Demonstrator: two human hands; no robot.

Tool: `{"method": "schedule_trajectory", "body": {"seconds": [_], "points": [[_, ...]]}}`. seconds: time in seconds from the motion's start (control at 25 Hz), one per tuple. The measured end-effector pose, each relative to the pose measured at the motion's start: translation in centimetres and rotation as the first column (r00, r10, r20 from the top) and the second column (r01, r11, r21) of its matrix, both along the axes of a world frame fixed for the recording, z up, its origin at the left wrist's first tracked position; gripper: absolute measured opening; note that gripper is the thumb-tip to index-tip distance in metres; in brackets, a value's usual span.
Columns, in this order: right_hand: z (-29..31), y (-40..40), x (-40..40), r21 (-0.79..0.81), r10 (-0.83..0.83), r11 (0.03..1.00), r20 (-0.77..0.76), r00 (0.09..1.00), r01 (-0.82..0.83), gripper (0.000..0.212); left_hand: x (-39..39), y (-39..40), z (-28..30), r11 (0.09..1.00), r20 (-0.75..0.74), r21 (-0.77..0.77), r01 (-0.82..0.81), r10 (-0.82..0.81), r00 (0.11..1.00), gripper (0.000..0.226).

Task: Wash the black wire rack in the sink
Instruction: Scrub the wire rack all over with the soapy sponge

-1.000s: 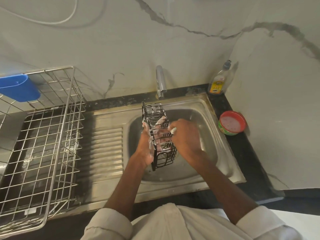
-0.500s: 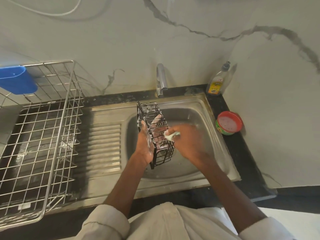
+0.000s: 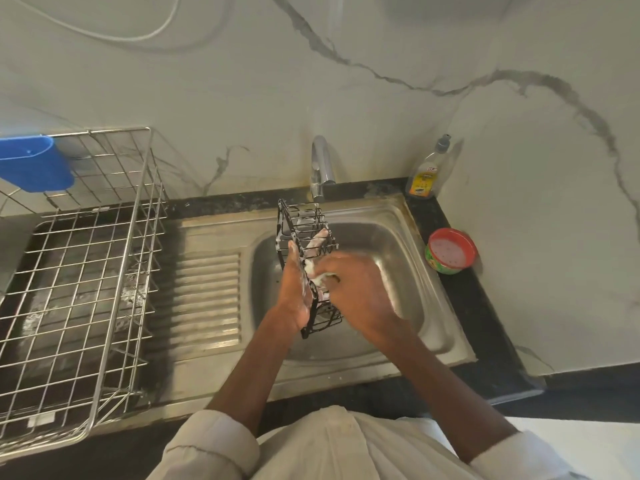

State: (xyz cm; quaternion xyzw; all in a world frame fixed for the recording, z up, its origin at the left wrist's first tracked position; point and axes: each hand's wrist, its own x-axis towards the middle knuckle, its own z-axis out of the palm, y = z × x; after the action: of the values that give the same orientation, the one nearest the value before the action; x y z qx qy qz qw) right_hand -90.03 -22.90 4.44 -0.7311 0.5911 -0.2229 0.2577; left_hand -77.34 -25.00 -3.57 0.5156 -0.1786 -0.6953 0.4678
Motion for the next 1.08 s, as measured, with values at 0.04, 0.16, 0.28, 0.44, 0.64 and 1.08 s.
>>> {"method": "schedule_trajectory", "body": {"seconds": [0.04, 0.16, 0.28, 0.44, 0.64, 1.08], "points": [[0.0, -0.2, -0.8, 0.027, -0.051, 0.998, -0.022, 0.998, 0.052, 0.032, 0.1, 0.0, -0.1, 1.000, 0.006, -0.002, 0.012, -0.012, 1.000, 0.078], [0.2, -1.1, -2.1, 0.047, -0.179, 0.981, -0.141, 0.974, 0.187, 0.030, 0.3, -0.1, 0.3, 0.999, 0.013, -0.029, 0.045, -0.045, 0.999, 0.074], [1.1, -0.5, 1.2, 0.007, 0.034, 0.999, -0.004, 0.999, -0.034, 0.034, -0.2, -0.1, 0.7, 1.000, 0.012, -0.008, -0.002, 0.003, 1.000, 0.071], [1.6, -2.0, -0.7, 0.060, -0.119, 0.990, -0.160, 0.980, 0.130, 0.028, -0.2, 0.4, 0.5, 0.999, -0.008, -0.016, 0.040, -0.040, 0.999, 0.071], [1.3, 0.5, -0.5, 0.086, 0.017, 0.996, -0.026, 1.000, -0.014, 0.032, -0.2, 0.3, 0.6, 1.000, 0.018, -0.019, -0.019, 0.019, 1.000, 0.069], [0.7, 0.6, -0.1, 0.172, -0.050, 0.985, 0.096, 0.994, 0.032, 0.026, 0.0, 0.5, 0.8, 1.000, 0.051, 0.012, -0.020, 0.019, 0.998, 0.076]]}}
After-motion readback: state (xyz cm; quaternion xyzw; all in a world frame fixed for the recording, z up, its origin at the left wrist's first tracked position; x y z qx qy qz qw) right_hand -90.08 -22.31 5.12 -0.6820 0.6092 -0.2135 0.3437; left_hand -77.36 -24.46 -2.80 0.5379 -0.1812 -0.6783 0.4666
